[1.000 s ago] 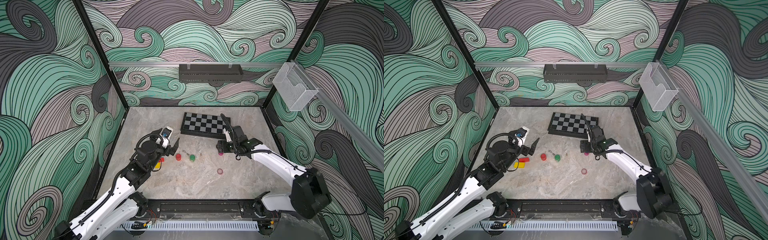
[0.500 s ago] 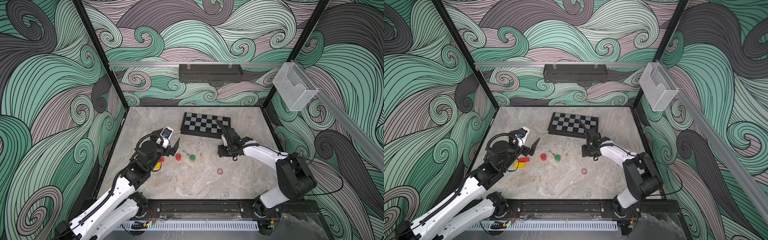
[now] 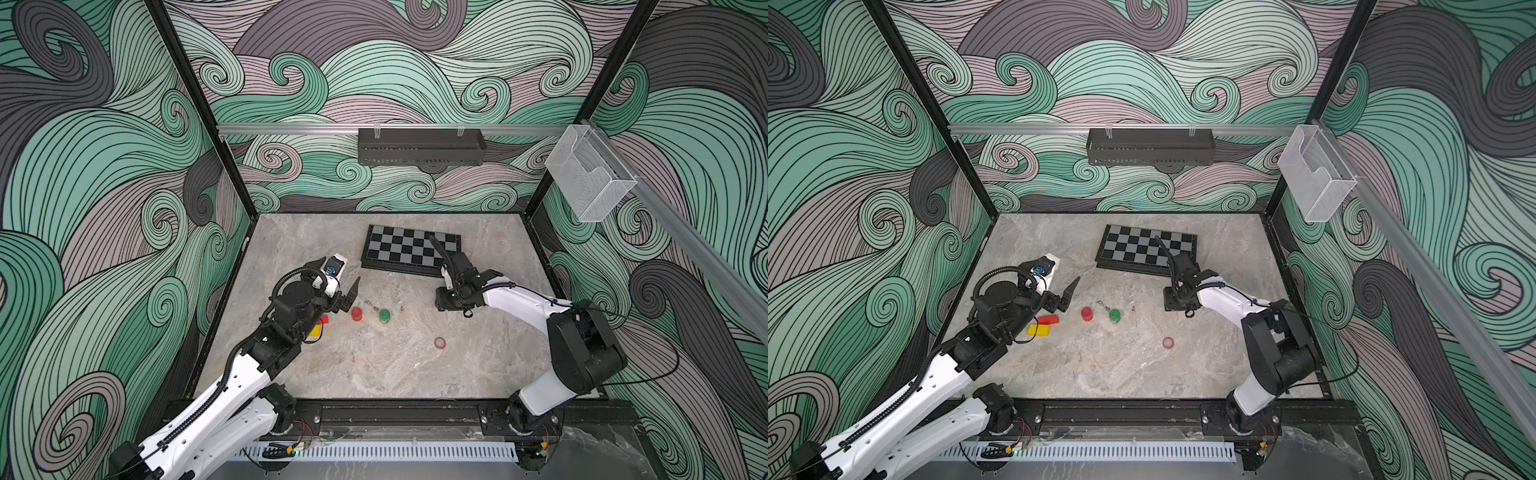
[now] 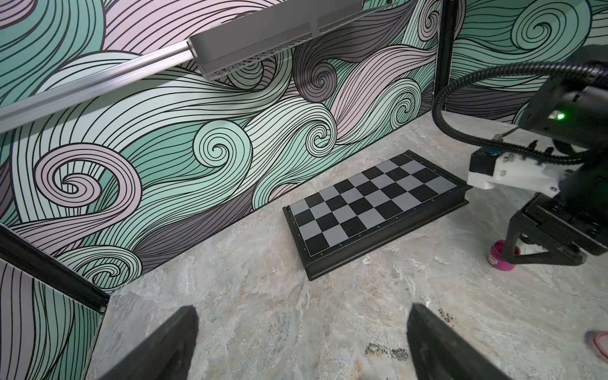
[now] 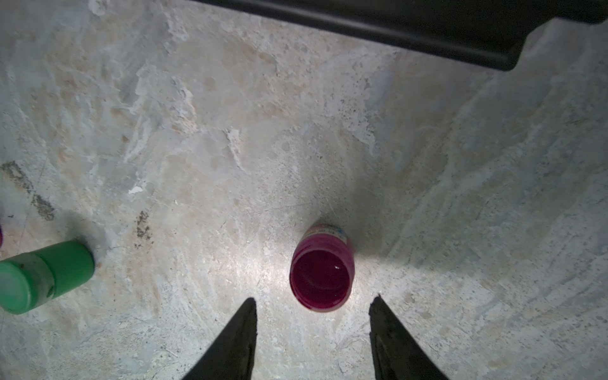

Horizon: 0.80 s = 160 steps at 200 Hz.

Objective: Close the paint jar lid
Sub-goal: Pick up the paint jar from the center of the board.

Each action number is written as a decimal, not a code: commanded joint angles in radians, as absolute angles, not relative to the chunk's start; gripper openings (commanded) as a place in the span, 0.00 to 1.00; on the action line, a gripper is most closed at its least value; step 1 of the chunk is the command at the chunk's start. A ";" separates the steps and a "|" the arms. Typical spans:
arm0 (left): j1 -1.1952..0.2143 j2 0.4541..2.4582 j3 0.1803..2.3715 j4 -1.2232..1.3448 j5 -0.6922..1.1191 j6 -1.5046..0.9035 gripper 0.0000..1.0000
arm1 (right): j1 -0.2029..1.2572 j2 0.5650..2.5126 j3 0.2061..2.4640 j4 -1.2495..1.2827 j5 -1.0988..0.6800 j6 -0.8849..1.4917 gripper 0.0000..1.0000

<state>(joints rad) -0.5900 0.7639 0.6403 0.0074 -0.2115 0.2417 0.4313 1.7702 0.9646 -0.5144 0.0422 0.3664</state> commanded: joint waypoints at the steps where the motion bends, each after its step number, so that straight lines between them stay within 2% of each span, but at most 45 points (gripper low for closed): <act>1: -0.584 0.759 0.675 0.012 -0.194 0.243 0.99 | 0.425 1.798 1.002 -0.511 0.041 0.359 0.54; 160: -0.584 0.768 0.675 0.014 -0.195 0.227 0.99 | 0.429 1.931 1.095 -0.540 0.096 0.390 0.43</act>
<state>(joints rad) -0.5900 0.7643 0.6403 0.0074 -0.2001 0.2401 0.4305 1.9076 1.0473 -0.5560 0.0689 0.3744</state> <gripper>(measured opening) 0.986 0.431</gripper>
